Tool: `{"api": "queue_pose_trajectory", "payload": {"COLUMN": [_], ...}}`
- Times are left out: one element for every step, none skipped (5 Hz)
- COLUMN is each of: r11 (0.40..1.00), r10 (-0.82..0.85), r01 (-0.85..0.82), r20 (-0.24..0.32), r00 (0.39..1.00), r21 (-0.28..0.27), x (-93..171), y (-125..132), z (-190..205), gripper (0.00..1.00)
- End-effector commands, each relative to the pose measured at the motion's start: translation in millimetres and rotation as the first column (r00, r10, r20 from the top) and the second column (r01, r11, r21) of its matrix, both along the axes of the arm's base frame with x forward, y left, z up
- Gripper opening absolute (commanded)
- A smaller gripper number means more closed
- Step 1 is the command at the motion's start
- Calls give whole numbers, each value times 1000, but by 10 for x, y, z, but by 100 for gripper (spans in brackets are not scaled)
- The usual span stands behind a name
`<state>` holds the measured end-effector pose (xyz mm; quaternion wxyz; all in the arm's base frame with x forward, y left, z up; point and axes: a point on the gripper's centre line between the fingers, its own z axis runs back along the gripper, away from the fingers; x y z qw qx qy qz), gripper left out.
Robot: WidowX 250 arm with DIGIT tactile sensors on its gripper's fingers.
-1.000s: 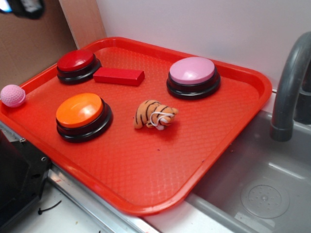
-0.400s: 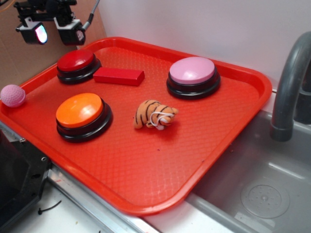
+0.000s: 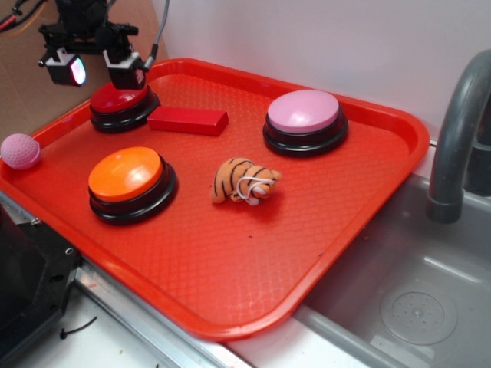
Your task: Push the red button.
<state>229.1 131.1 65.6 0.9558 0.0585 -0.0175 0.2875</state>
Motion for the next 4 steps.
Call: {"api": "queue_pose_trajectory", "payload": {"r11": [1000,1000,1000,999], "r10": [20,2,-19,-41], "r01": [-20,-2,19,41], "r20": [17,-7,-1,15], "r00": [1000,1000,1000,999], "r21": [22,11,-10,-5], "x": [45,77,21,-41], "y": [215,171,145,108], "z": [-86,-134,42,298], "gripper": [100,100,100,100]}}
